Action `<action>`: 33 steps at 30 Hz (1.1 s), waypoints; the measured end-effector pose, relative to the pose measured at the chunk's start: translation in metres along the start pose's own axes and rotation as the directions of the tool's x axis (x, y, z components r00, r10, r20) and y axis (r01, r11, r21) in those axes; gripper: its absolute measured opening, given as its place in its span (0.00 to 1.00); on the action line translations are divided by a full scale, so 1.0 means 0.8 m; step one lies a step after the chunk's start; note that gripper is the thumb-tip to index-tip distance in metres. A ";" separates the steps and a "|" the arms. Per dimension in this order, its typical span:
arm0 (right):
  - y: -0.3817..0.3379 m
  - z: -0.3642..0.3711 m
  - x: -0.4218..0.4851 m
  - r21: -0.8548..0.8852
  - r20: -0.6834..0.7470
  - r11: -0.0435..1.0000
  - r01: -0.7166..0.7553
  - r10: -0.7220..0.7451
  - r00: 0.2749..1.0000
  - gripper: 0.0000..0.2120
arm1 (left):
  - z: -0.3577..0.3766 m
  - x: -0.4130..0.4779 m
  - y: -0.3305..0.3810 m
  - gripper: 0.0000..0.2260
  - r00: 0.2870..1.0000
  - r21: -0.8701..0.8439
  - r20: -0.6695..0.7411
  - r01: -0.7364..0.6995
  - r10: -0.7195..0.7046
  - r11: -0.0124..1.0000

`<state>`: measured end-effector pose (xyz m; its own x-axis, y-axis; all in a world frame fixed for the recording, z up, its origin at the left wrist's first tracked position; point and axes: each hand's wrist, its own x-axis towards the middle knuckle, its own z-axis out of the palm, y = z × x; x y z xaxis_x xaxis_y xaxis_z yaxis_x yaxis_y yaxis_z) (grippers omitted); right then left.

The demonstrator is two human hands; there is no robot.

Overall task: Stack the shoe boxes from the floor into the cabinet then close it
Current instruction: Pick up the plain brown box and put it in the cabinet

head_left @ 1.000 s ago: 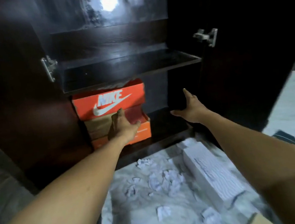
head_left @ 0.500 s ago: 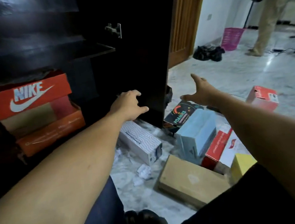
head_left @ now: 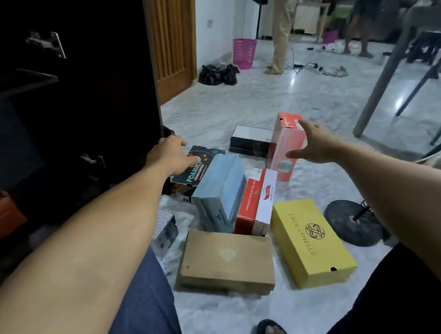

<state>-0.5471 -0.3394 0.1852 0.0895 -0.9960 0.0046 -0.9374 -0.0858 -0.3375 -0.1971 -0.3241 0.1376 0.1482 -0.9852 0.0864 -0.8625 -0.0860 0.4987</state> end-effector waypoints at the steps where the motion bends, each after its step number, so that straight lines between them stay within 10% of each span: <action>1: 0.006 0.006 -0.002 0.008 0.012 1.000 -0.006 0.006 1.000 0.51 | 0.010 0.002 0.005 0.30 1.000 0.031 0.009 -0.019 0.019 0.999; 9: 0.053 0.130 -0.009 0.286 0.095 0.954 -0.093 0.069 0.993 0.45 | 0.133 -0.028 0.005 0.24 1.000 0.131 0.003 -0.019 0.019 0.991; 13: 0.072 0.238 -0.056 0.465 0.183 0.877 -0.122 0.040 0.982 0.41 | 0.233 -0.098 -0.059 0.34 0.966 -0.080 0.121 0.239 -0.229 0.968; 23: 0.122 0.396 -0.136 0.574 0.450 0.722 -0.386 0.116 0.885 0.57 | 0.337 -0.149 -0.205 0.76 0.812 -0.117 0.478 0.438 -0.335 0.891; 33: 0.106 0.413 -0.123 0.647 0.403 0.675 -0.355 0.093 0.911 0.61 | 0.327 -0.170 -0.187 0.64 0.854 -0.260 0.450 0.404 -0.260 0.877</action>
<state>-0.5245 -0.2405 -0.1549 0.1295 -0.9044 -0.4065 -0.4466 0.3128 -0.8383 -0.2147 -0.2160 -0.1746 0.1334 -0.8860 -0.4441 -0.5710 -0.4350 0.6963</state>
